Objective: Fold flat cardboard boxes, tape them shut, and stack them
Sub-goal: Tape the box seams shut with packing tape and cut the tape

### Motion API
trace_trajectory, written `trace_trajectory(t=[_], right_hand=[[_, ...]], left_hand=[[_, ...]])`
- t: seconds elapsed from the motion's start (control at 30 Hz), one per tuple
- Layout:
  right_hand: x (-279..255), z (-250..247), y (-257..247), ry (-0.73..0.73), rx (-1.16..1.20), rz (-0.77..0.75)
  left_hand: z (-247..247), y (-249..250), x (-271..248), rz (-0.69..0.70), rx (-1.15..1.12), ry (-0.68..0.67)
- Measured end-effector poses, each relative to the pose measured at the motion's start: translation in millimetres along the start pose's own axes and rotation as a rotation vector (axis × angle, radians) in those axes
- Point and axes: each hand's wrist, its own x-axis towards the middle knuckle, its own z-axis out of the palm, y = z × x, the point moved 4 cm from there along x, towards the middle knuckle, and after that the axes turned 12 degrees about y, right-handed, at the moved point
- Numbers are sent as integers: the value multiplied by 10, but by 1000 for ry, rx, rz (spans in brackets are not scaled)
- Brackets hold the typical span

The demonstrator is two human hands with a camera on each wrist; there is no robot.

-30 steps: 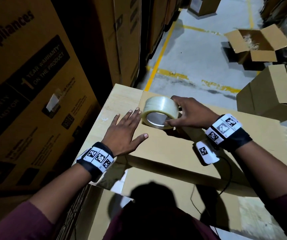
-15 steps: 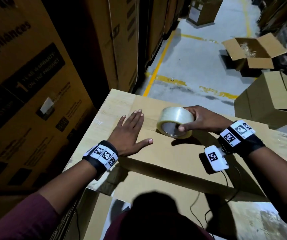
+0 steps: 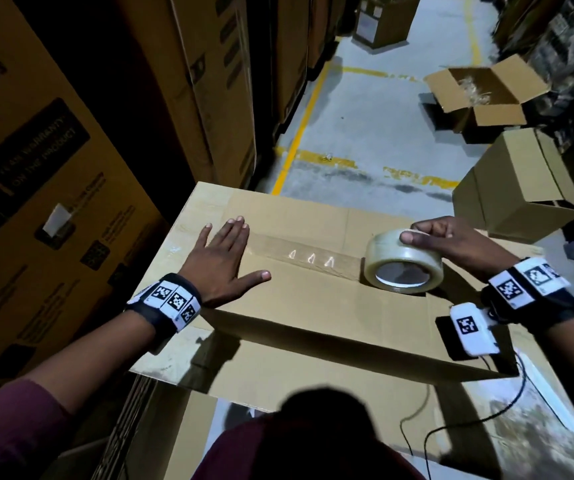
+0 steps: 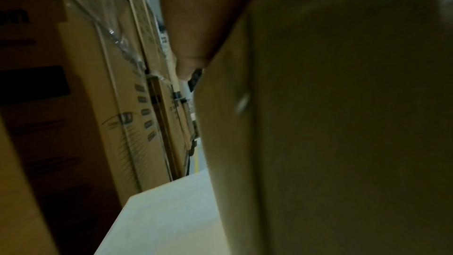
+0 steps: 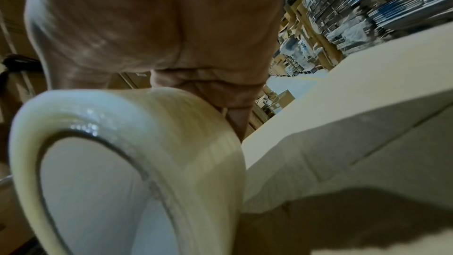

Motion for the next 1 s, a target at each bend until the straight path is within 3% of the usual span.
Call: trace_trajectory(t=[0.2, 0.33, 0.63, 0.83, 1.0], right_hand=[[-81, -10, 76, 14, 67, 11], [-124, -181, 78, 45, 3, 8], [-671, -1228, 336, 153, -258, 93], [-649, -1498, 832, 227, -580, 127], [-541, -1384, 1277, 349, -573, 68]], left_hand=[[44, 575, 193, 46, -92, -22], [151, 574, 189, 47, -67, -21], [198, 574, 195, 34, -79, -3], [210, 563, 184, 37, -48, 17], [204, 564, 184, 29, -53, 14]])
